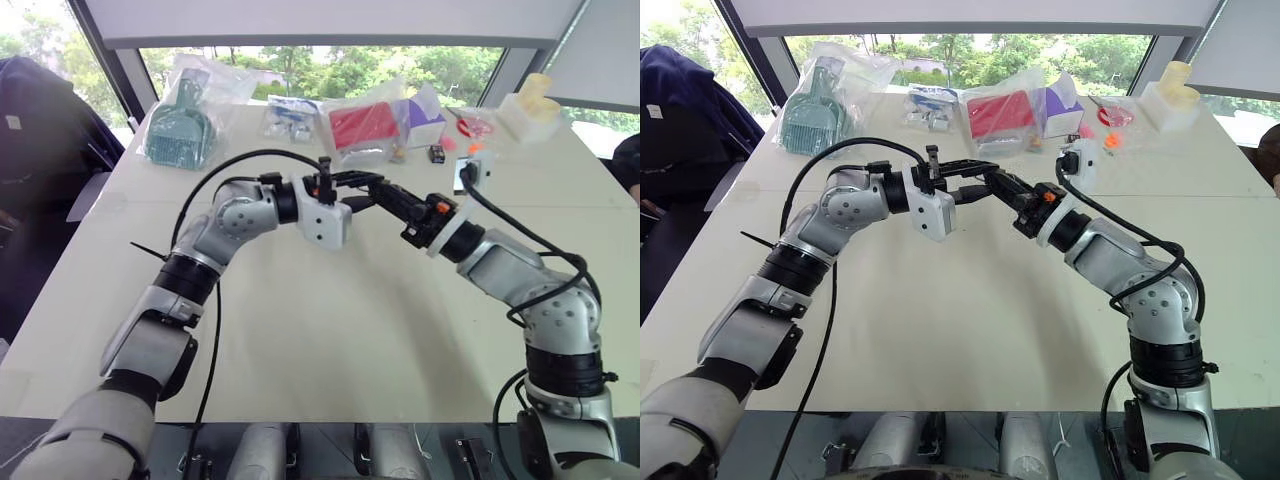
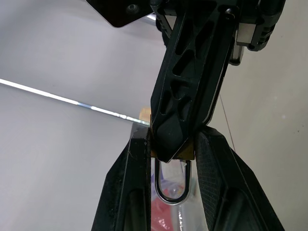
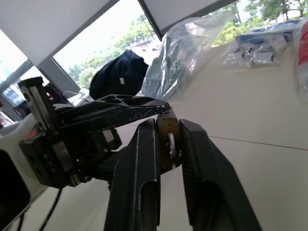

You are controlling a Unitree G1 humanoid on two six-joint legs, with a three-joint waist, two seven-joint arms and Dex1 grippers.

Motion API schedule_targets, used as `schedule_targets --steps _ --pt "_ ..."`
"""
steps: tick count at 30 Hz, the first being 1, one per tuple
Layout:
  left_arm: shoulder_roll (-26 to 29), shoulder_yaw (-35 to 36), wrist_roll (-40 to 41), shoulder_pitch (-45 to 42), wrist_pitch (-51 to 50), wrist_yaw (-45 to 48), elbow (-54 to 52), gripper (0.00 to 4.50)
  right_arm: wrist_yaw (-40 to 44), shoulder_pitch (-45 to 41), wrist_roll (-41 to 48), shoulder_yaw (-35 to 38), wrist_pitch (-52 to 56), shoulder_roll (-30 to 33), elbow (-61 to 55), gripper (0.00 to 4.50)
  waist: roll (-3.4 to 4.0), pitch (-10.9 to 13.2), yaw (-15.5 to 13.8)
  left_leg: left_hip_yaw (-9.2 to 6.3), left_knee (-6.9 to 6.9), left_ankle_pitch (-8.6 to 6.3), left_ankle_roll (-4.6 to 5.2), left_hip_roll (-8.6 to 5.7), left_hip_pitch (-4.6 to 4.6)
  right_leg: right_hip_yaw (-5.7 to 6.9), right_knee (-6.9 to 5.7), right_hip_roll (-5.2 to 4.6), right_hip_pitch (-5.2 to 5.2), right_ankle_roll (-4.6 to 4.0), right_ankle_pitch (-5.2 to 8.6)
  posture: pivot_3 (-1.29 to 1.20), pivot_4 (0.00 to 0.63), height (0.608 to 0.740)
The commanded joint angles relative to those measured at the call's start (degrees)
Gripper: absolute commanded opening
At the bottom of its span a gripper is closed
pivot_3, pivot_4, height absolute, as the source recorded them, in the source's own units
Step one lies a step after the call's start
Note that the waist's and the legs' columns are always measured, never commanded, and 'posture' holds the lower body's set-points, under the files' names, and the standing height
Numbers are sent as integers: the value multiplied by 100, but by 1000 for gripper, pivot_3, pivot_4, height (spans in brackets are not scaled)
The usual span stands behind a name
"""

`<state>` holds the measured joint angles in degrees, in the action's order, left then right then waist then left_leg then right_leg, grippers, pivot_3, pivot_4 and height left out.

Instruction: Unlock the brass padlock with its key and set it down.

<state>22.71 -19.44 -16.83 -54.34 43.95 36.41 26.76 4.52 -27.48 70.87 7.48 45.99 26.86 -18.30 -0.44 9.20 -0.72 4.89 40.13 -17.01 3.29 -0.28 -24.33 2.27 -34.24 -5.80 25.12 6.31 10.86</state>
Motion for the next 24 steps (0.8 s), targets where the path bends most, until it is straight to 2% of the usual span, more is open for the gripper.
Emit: schedule_targets --steps 1,3,10,11,14,17,20,24 --pt "17 144 150 -77 85 -99 -272 671 -80 -74 -1 205 -9 -123 2 63 0 0 4 0 0 0 0 0 0 0 0 0 0 0 0 0 150 740" --pt "22 146 140 -90 58 -96 -257 671 -103 -61 -32 205 33 -151 3 63 0 0 3 0 0 0 0 0 0 0 0 0 0 0 0 0 150 740" --pt "6 197 506 -86 -458 225 -258 4118 -101 -123 -123 253 148 -202 77 63 0 0 7 0 0 1 -1 0 0 0 -1 0 0 0 0 0 150 740" --pt "13 252 768 -52 -746 430 -294 4425 -87 -134 -155 261 164 -190 93 63 0 0 6 0 0 1 -1 0 0 0 -1 0 0 0 0 0 150 740" --pt "74 610 2097 121 -2491 1369 -588 4425 -31 -162 -238 324 177 -118 185 63 0 0 20 0 0 1 -1 0 0 0 -1 1 0 0 0 0 150 740" --pt "96 1015 3021 72 -4018 1834 -668 4425 37 -193 -293 399 185 -61 255 63 0 0 42 -2 0 2 -4 1 0 0 -2 3 1 1 0 0 150 740" --pt "35 1184 3354 -37 -4718 2103 -617 4425 96 -228 -334 457 221 -67 286 63 1 0 51 -4 -1 3 -6 2 0 0 -2 8 2 1 0 0 150 740" --pt "-177 1237 3289 -205 -4771 2173 -275 4425 108 -285 -337 469 264 -112 253 63 1 1 4 -7 -1 4 -6 1 -1 0 -1 11 -3 2 1 0 150 740"
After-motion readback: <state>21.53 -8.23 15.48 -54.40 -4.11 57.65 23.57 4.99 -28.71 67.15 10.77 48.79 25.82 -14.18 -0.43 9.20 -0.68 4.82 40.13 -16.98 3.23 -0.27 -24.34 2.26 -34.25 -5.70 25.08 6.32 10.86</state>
